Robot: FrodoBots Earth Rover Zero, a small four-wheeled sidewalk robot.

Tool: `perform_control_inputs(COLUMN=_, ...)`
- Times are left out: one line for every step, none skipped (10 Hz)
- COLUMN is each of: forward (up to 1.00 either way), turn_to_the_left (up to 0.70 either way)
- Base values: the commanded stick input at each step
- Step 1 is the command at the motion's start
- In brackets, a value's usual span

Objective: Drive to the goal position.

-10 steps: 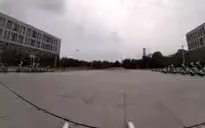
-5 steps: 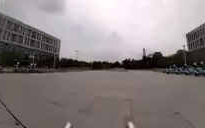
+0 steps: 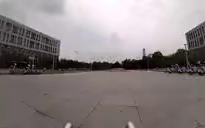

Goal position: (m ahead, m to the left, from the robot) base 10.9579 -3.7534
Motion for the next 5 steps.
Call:
perform_control_inputs(forward=0.85, turn_to_the_left=0.0)
perform_control_inputs(forward=0.85, turn_to_the_left=0.0)
perform_control_inputs(forward=0.85, turn_to_the_left=0.0)
perform_control_inputs(forward=0.85, turn_to_the_left=0.0)
perform_control_inputs(forward=0.85, turn_to_the_left=0.0)
